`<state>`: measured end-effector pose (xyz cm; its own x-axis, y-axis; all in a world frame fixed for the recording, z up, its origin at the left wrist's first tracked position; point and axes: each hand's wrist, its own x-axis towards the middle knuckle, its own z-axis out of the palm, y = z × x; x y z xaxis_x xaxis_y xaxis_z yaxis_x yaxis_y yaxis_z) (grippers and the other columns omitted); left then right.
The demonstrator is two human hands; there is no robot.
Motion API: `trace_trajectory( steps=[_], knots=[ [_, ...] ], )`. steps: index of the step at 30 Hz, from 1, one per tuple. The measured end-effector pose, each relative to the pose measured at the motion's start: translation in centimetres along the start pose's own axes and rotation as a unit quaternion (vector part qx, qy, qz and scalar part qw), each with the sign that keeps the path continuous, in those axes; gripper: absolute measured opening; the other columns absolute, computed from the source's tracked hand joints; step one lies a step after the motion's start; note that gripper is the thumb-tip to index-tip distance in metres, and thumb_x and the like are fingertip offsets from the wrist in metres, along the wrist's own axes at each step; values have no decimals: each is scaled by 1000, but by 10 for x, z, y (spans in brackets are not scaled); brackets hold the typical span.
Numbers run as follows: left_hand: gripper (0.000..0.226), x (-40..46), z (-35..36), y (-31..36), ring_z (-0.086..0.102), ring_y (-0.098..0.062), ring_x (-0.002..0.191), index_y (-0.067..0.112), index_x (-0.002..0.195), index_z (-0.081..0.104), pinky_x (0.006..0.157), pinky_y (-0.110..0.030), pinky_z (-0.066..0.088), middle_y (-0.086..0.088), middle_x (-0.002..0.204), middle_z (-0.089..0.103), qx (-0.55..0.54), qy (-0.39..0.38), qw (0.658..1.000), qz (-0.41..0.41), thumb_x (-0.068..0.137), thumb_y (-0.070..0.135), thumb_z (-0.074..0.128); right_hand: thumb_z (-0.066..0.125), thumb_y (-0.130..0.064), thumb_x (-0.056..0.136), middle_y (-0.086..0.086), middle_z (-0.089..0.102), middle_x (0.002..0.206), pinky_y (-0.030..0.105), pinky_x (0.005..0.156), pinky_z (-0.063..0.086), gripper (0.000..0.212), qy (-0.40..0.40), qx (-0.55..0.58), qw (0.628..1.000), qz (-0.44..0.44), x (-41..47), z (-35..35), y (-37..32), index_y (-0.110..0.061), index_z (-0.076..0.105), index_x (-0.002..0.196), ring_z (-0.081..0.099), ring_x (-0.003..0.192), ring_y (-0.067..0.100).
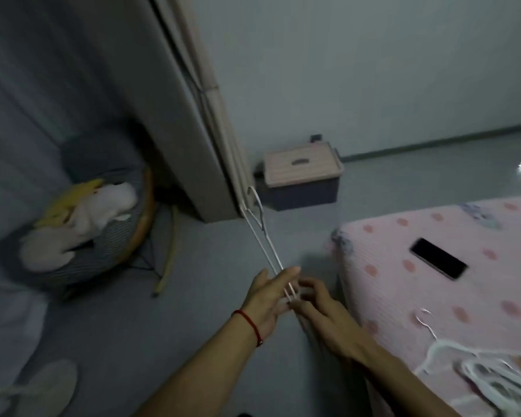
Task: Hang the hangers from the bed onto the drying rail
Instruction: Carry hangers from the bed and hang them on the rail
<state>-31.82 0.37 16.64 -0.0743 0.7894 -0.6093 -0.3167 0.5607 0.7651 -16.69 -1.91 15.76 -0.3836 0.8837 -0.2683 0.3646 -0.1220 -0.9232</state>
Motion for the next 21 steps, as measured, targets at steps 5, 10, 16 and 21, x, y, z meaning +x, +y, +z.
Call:
trace_trajectory(
  steps=[5, 10, 16, 21],
  knots=[
    [31, -27, -142, 52, 58, -26, 74, 9, 85, 60, 75, -43, 58, -10, 74, 56, -81, 150, 985, 38, 77, 29, 81, 47, -45, 101, -14, 64, 115, 38, 98, 51, 17, -63, -34, 997, -16, 57, 69, -66, -40, 55, 116, 60, 104, 1],
    [31, -51, -277, 87, 55, -23, 66, 14, 76, 57, 65, -34, 51, -6, 67, 54, -165, 252, 952, 51, 75, 36, 79, 56, -32, 99, -4, 70, 98, 39, 80, 58, 9, -171, -80, 982, -23, 105, 165, -142, -33, 64, 103, 67, 93, 17],
    [35, -81, -407, 124, 54, -25, 62, 10, 72, 59, 68, -38, 51, -9, 63, 53, -234, 307, 918, 95, 72, 37, 81, 57, -42, 96, -7, 68, 106, 37, 94, 54, 19, -299, -132, 943, -67, 150, 311, -231, -32, 63, 111, 65, 98, 12],
    [39, -95, -482, 166, 59, -25, 70, 11, 83, 66, 75, -38, 51, -9, 69, 58, -241, 343, 900, 122, 69, 43, 82, 48, -74, 76, -8, 57, 132, 41, 103, 48, 72, -367, -145, 917, -57, 175, 399, -287, -36, 49, 136, 58, 116, 14]
  ],
)
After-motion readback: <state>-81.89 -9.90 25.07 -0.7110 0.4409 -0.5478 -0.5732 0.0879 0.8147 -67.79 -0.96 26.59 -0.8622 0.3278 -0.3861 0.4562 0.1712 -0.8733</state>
